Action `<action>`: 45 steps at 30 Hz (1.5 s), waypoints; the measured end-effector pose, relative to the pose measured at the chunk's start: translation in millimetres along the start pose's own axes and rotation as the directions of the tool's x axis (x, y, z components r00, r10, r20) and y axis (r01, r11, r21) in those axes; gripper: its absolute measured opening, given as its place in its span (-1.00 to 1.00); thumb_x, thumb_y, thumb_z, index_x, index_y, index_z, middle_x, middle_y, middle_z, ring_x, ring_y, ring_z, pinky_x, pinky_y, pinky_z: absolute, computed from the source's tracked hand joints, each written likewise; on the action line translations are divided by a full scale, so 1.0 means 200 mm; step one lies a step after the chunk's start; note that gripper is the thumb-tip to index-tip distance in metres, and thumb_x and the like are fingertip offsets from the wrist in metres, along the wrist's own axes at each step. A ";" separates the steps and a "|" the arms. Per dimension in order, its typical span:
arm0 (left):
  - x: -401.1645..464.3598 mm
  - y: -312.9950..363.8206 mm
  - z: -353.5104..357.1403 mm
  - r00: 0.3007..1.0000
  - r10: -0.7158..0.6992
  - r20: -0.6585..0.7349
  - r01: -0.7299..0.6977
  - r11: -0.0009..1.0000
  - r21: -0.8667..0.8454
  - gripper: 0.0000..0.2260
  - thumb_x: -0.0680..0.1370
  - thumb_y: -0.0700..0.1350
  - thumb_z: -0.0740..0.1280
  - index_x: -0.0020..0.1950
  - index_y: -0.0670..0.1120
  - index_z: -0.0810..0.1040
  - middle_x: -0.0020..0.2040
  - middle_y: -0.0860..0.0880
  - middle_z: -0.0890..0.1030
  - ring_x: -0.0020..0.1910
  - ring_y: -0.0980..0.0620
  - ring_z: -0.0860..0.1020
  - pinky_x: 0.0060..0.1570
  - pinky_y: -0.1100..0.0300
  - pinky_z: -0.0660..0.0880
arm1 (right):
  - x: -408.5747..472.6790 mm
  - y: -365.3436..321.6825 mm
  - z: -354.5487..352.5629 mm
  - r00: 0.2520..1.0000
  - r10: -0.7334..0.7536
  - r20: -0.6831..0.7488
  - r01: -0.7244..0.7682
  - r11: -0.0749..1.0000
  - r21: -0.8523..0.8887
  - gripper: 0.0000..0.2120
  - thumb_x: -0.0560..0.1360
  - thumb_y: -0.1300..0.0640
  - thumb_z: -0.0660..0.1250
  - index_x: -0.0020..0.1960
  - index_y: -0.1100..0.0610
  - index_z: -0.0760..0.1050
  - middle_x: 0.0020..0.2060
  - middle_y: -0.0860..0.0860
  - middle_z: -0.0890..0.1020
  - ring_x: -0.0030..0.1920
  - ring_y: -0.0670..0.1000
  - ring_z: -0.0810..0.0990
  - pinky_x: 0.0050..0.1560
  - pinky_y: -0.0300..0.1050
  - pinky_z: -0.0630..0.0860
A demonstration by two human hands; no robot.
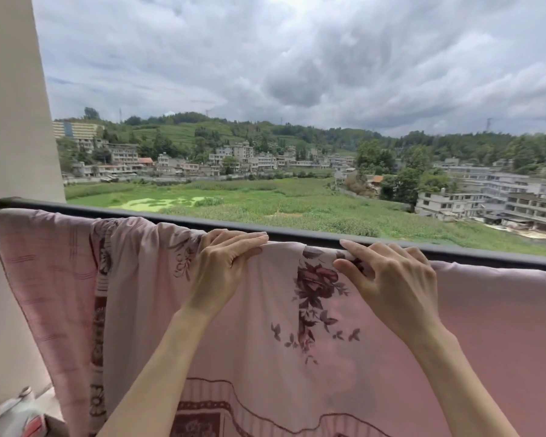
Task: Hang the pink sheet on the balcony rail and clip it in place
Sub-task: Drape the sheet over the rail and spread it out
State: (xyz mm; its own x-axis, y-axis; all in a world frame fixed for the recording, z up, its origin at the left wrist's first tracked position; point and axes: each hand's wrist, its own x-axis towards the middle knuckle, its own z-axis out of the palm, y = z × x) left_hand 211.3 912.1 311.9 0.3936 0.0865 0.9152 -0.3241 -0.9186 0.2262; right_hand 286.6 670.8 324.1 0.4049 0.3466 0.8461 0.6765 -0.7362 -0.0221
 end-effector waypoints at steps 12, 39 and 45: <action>-0.11 -0.18 -0.12 0.992 -0.114 -0.052 0.119 0.985 0.121 -0.73 0.53 -0.07 0.25 0.19 -0.06 0.56 0.21 0.12 0.51 0.30 0.20 0.36 0.38 0.28 0.19 | 0.05 -0.19 0.06 0.994 0.004 0.106 -0.011 0.998 0.066 -0.50 0.45 -0.28 0.06 0.07 0.01 0.59 -0.13 -0.06 0.67 -0.07 0.04 0.62 0.09 0.03 0.29; 0.00 -1.19 -0.55 0.996 -0.070 -0.046 0.066 0.994 -0.088 -0.83 0.44 0.03 0.33 -0.15 -0.04 0.63 -0.23 0.15 0.55 -0.15 0.15 0.48 0.00 0.13 0.37 | 0.29 -1.21 0.82 0.997 0.078 -0.002 -0.078 0.997 0.006 -0.51 0.50 -0.25 0.03 0.21 -0.01 0.51 -0.05 -0.09 0.62 -0.02 0.05 0.56 0.06 -0.07 0.21; -0.01 -1.51 -0.79 0.975 -0.196 -0.105 0.213 0.957 0.197 -0.83 0.49 -0.11 0.23 -0.11 -0.19 0.53 -0.17 -0.10 0.56 -0.07 -0.14 0.49 0.01 0.17 0.22 | 0.33 -1.22 0.89 0.978 0.204 -0.053 -0.203 0.979 0.012 -0.48 0.50 -0.27 0.00 0.17 0.02 0.54 -0.09 -0.03 0.64 0.01 0.09 0.53 0.13 -0.05 0.17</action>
State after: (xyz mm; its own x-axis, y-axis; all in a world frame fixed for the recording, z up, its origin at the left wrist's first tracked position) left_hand 172.3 1250.2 294.8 0.3569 0.3045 0.8831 -0.0568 -0.9366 0.3459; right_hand 256.9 976.9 291.1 0.5007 0.1580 0.8511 0.5873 -0.7842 -0.2000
